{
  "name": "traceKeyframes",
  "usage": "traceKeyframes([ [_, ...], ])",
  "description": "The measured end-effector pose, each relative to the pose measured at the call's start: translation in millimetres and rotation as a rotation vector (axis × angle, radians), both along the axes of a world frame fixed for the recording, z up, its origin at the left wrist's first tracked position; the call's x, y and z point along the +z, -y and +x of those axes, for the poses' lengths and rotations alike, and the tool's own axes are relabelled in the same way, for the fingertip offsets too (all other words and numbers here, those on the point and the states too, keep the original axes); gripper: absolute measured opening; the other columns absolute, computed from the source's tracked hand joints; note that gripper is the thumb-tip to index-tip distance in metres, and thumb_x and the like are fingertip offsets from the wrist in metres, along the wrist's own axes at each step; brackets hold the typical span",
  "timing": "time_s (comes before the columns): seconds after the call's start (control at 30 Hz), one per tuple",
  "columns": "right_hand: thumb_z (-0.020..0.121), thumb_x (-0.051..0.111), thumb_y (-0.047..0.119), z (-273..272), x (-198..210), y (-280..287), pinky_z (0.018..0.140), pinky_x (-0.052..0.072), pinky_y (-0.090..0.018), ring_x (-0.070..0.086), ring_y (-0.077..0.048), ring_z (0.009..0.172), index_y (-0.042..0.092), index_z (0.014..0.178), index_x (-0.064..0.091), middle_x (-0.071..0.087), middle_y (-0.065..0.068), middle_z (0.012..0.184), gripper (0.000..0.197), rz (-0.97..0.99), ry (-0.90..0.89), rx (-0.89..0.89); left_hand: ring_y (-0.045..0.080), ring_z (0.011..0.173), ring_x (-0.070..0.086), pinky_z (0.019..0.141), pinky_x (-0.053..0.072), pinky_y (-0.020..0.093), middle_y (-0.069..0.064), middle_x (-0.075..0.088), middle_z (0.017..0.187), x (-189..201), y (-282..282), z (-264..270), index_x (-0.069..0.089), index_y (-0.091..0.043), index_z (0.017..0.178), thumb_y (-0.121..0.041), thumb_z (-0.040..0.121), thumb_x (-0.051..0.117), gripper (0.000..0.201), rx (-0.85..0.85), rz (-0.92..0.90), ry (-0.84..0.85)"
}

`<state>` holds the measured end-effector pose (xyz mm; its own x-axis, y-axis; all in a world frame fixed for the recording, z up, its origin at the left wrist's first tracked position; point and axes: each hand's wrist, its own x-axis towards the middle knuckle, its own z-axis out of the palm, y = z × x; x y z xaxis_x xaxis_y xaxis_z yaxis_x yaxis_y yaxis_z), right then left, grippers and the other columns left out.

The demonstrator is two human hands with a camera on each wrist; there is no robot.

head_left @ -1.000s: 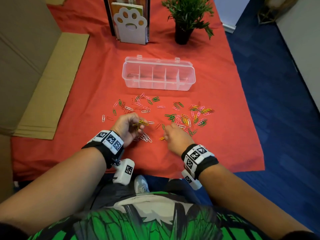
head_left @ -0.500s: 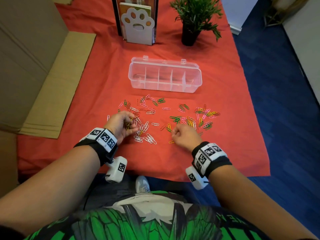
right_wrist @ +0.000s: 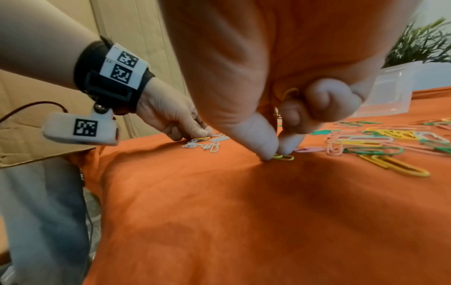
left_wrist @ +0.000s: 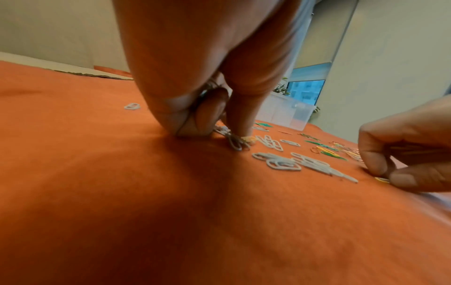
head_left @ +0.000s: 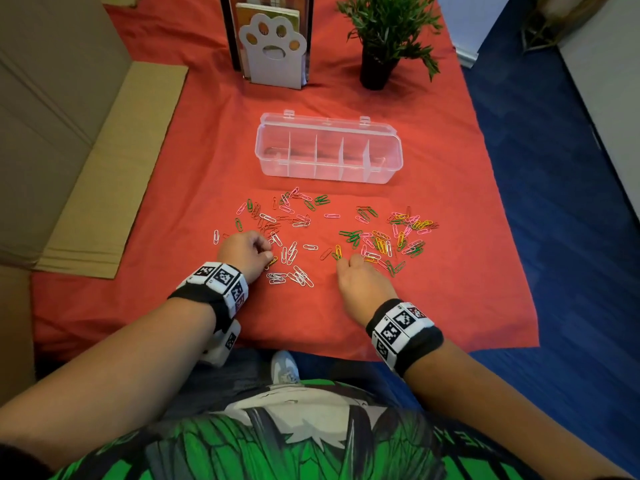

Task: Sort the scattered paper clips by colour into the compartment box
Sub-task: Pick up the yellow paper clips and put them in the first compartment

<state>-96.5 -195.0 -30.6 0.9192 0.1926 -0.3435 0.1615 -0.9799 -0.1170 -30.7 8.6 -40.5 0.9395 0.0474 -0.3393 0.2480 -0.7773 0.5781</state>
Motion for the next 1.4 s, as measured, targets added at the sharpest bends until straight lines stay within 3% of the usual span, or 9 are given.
traceKeyframes([
  [0.17,0.081,0.039,-0.003,1,-5,-4,0.079,0.049,-0.044,0.057,-0.035,0.100,0.005,0.110,0.043,0.050,-0.016,0.111,0.030,0.027,-0.034,-0.035,0.020,0.066,0.052,0.052,0.032,0.023,-0.006,0.048,0.058,6,-3,2,0.071,-0.015,0.087,-0.013,0.081,0.065,0.009,-0.027,0.040,0.005],
  [0.37,0.081,0.039,0.000,9,-16,-2,0.084,0.050,-0.043,0.054,-0.032,0.098,0.005,0.104,0.050,0.049,-0.015,0.109,0.026,0.074,-0.049,-0.029,0.024,0.093,0.063,0.079,0.043,0.024,0.009,0.071,0.093,12,3,-1,0.073,-0.014,0.093,-0.021,0.077,0.072,0.018,-0.215,0.180,-0.029],
  [0.5,0.087,0.046,0.006,39,-11,9,0.071,0.043,-0.029,0.054,-0.021,0.080,0.014,0.093,0.054,0.057,-0.005,0.084,0.013,0.526,-0.160,-0.473,0.028,0.089,0.063,0.075,0.043,0.026,0.013,0.071,0.089,14,3,-1,0.073,-0.012,0.090,-0.025,0.081,0.067,0.017,-0.188,0.155,-0.004],
  [0.67,0.086,0.044,0.003,58,0,15,0.041,0.026,-0.020,0.035,-0.013,0.048,0.017,0.071,0.051,0.041,-0.001,0.060,0.022,1.062,-0.308,-0.987,0.025,0.091,0.063,0.076,0.044,0.026,0.010,0.071,0.092,13,-7,1,0.073,-0.014,0.086,-0.029,0.077,0.071,0.018,-0.218,0.193,-0.058],
  [0.77,0.087,0.049,0.013,63,-3,11,0.047,0.036,-0.027,0.045,-0.023,0.049,0.014,0.071,0.052,0.049,-0.009,0.063,0.015,0.855,-0.301,-0.907,0.023,0.096,0.064,0.083,0.045,0.025,0.006,0.071,0.097,11,-10,-1,0.073,-0.016,0.090,-0.026,0.076,0.072,0.018,-0.292,0.248,-0.077],
  [0.9,0.090,0.049,0.024,64,-3,2,0.087,0.046,-0.035,0.058,-0.035,0.107,-0.003,0.106,0.060,0.062,-0.022,0.112,0.032,0.230,-0.135,-0.529,0.024,0.099,0.064,0.088,0.046,0.026,0.007,0.072,0.099,7,-11,-1,0.073,-0.017,0.096,-0.024,0.077,0.071,0.021,-0.314,0.272,-0.047],
  [1.17,0.091,0.039,0.009,58,-17,-9,0.094,0.040,-0.034,0.048,-0.033,0.112,-0.004,0.117,0.053,0.052,-0.019,0.119,0.033,0.165,-0.096,-0.326,0.027,0.096,0.063,0.085,0.048,0.030,0.008,0.071,0.096,4,-12,0,0.072,-0.017,0.092,-0.026,0.080,0.064,0.017,-0.398,0.357,-0.025],
  [1.27,0.091,0.041,0.013,63,-11,1,0.068,0.039,-0.022,0.056,-0.021,0.088,0.005,0.102,0.064,0.061,-0.008,0.094,0.027,0.295,-0.219,-0.443,0.029,0.095,0.063,0.083,0.048,0.032,0.010,0.070,0.095,5,-9,-1,0.071,-0.014,0.086,-0.020,0.082,0.057,0.015,-0.461,0.380,-0.058],
  [1.4,0.086,0.038,0.006,64,-3,14,0.043,0.024,-0.020,0.034,-0.009,0.041,0.017,0.069,0.041,0.040,-0.003,0.059,0.020,0.983,-0.291,-0.924,0.029,0.087,0.061,0.075,0.044,0.031,0.013,0.068,0.086,6,-6,2,0.066,-0.008,0.083,-0.016,0.083,0.053,0.015,-0.414,0.282,-0.064],
])
